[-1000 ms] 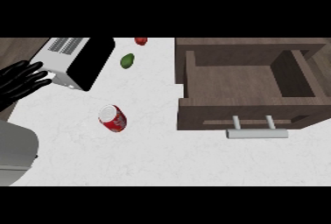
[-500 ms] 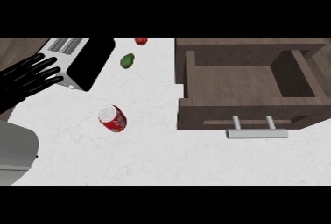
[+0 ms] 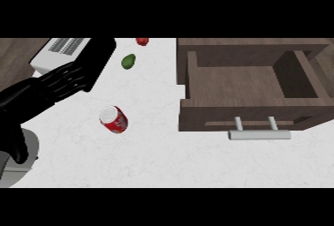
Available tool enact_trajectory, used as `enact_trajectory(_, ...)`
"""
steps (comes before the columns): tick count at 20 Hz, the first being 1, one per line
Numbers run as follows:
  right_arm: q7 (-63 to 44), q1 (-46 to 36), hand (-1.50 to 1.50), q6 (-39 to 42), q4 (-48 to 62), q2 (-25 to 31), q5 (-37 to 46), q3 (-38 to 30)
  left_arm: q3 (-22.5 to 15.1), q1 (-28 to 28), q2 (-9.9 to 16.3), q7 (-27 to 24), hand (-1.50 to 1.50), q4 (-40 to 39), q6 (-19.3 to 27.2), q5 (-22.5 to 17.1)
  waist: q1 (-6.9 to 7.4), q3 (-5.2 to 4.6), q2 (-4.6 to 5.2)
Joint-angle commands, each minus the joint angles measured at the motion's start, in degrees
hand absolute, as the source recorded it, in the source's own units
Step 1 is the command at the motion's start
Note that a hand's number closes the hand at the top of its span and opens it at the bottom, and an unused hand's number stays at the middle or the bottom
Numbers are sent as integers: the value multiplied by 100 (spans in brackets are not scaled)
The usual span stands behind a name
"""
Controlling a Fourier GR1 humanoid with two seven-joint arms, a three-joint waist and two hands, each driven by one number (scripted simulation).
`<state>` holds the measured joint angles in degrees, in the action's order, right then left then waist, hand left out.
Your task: Pick up the can, place it into the drawer and close the drawer
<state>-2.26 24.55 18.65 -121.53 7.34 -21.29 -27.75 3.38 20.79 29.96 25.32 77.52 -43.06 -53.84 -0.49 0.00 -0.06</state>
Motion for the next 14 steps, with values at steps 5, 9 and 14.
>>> enact_trajectory(5,65,-40,-150,440,311,48,-182,-499,-12,347,-614,-302,-150,-414,92,1128,-15,0,7)
enact_trajectory(9,-393,32,-150,366,-243,-190,-272,-418,-23,-74,-833,-672,-150,-354,-164,1669,8,-1,2)
enact_trajectory(14,154,0,-150,777,298,-159,-300,-710,-28,-232,-1168,-1612,-150,-966,-350,2756,3,0,5)
